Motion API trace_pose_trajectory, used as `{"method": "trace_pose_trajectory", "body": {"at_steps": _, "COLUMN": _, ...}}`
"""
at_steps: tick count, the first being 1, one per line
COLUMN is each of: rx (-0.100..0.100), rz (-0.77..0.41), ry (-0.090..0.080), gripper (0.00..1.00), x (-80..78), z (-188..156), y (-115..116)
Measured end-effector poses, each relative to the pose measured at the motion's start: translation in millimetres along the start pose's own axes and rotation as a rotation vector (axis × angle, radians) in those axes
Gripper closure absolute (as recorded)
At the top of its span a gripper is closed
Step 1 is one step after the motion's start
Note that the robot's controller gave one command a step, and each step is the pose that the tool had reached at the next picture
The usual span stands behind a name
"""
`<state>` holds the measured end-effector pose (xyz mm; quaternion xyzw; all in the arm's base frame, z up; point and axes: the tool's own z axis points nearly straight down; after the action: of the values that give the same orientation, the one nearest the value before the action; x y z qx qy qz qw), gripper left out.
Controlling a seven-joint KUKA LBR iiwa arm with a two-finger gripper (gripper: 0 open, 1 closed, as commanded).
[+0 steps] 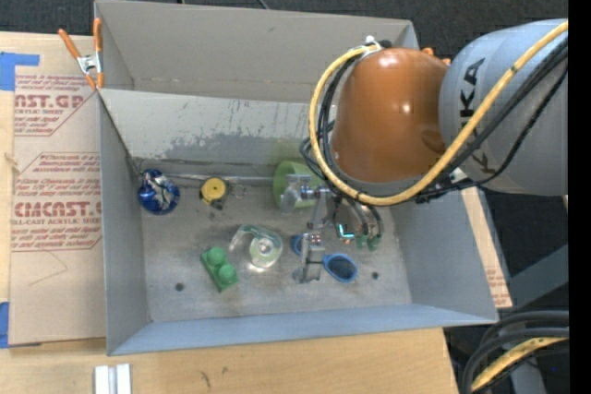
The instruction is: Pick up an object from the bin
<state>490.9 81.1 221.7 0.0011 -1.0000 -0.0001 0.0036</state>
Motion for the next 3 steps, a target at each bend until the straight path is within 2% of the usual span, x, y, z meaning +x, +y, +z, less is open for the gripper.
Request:
{"method": "trace_pose_trajectory", "body": {"at_steps": 1, "rx": -0.001, "rz": -0.106, "ry": -0.013, "gripper": 0.00, "x": -26.5, "z": 153.7, "y": 2.7}}
{"method": "trace_pose_trajectory", "body": {"at_steps": 2, "rx": -0.001, "rz": -0.106, "ry": -0.007, "gripper": 1.00, "x": -25.7, "z": 150.4, "y": 2.9}}
{"method": "trace_pose_trajectory", "body": {"at_steps": 3, "rx": -0.001, "rz": -0.128, "ry": -0.017, "gripper": 1.00, "x": -31.3, "z": 19.9, "y": 13.4}}
